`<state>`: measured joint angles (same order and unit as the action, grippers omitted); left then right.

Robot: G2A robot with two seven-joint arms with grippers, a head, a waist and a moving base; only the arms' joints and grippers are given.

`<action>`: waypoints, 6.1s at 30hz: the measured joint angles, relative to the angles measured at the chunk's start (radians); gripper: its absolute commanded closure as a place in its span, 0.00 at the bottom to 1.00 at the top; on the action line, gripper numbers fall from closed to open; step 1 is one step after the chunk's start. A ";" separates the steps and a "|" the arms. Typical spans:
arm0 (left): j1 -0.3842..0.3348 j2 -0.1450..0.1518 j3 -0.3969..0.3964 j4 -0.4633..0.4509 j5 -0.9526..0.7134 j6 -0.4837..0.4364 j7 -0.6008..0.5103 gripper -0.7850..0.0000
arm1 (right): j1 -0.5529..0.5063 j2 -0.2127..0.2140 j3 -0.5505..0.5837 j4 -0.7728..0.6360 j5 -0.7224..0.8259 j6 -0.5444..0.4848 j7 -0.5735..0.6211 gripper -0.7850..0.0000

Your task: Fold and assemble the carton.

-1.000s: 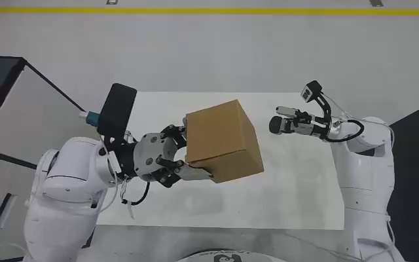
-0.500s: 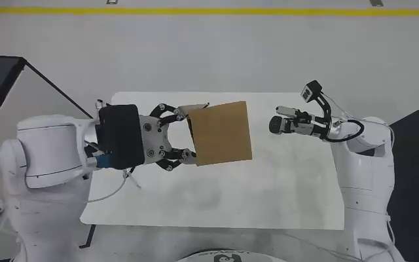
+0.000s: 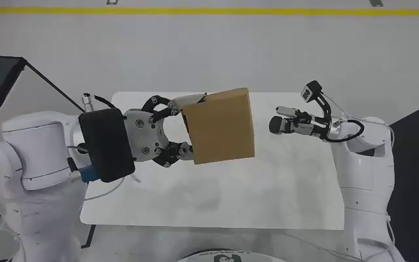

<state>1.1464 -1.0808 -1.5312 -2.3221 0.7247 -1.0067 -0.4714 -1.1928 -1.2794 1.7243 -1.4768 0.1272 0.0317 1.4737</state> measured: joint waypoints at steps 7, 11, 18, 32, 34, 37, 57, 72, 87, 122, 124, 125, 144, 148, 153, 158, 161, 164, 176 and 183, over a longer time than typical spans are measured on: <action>-0.110 0.010 0.022 -0.028 0.239 -0.006 0.120 1.00 | 0.000 0.000 0.000 0.000 0.000 0.000 0.000 0.00; -0.181 0.039 0.098 -0.028 0.494 -0.006 0.255 1.00 | 0.000 0.000 0.000 0.000 0.000 0.000 0.000 0.00; -0.188 0.071 0.111 -0.026 0.821 -0.005 0.542 1.00 | 0.000 0.000 0.000 0.000 0.000 0.000 0.000 0.00; -0.176 0.084 0.117 -0.027 1.032 0.036 0.677 1.00 | 0.000 0.000 0.000 0.000 0.000 0.000 0.000 0.00; -0.182 0.091 0.116 -0.029 1.126 0.056 0.718 1.00 | 0.000 0.000 0.000 0.000 0.000 0.000 0.000 0.00; -0.187 0.107 0.124 -0.028 1.313 0.106 0.827 1.00 | 0.000 0.000 0.000 0.000 0.000 0.000 0.000 0.00; -0.138 0.187 0.069 0.073 1.864 0.626 1.488 1.00 | 0.000 0.000 0.000 0.000 0.000 0.000 0.000 0.00; -0.095 0.192 0.026 0.082 1.946 0.958 1.518 1.00 | 0.000 0.000 0.000 0.000 0.000 0.000 0.000 0.00; -0.119 0.201 0.032 0.110 2.007 1.238 1.591 1.00 | 0.000 0.000 0.000 0.000 0.000 0.000 0.000 0.00; -0.162 0.204 0.014 0.133 1.993 1.713 1.535 1.00 | 0.000 0.000 0.000 0.000 0.000 0.000 0.000 0.00; -0.160 0.204 0.013 0.135 1.983 1.708 1.532 1.00 | 0.000 0.000 0.000 0.000 0.000 0.000 0.000 0.00; -0.158 0.205 0.013 0.137 1.976 1.704 1.527 1.00 | 0.000 0.000 0.000 0.000 0.000 0.000 0.000 0.00; 0.063 0.215 0.004 0.141 1.663 1.168 1.439 1.00 | 0.000 0.000 0.000 0.000 0.000 0.000 0.000 0.00; 0.062 0.215 0.004 0.141 1.665 1.169 1.439 1.00 | 0.000 0.000 0.000 0.000 0.000 0.000 0.000 0.00; 0.103 0.210 0.020 0.152 1.597 1.107 1.362 1.00 | 0.000 0.000 0.000 0.000 0.000 0.000 0.000 0.00; 0.169 0.208 0.031 0.166 1.525 0.984 1.283 1.00 | 0.000 0.000 0.000 0.000 0.000 0.000 0.000 0.00; 0.199 0.203 0.038 0.161 1.459 0.977 1.255 1.00 | 0.000 0.000 0.000 0.000 0.000 0.000 0.000 0.00; 0.223 0.200 0.042 0.160 1.423 0.980 1.238 1.00 | 0.000 0.000 0.000 0.000 0.000 0.000 0.000 0.00; 0.240 0.199 0.034 0.155 1.467 0.994 1.236 1.00 | 0.000 0.000 0.000 0.000 0.000 0.000 0.000 0.00; 0.256 0.197 0.037 0.124 1.455 0.858 1.097 1.00 | 0.000 0.000 0.000 0.000 0.000 0.000 0.000 0.00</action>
<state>1.4022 -0.8836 -1.4946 -2.1976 2.1797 -0.1491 0.6253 -1.1928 -1.2794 1.7243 -1.4768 0.1272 0.0317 1.4737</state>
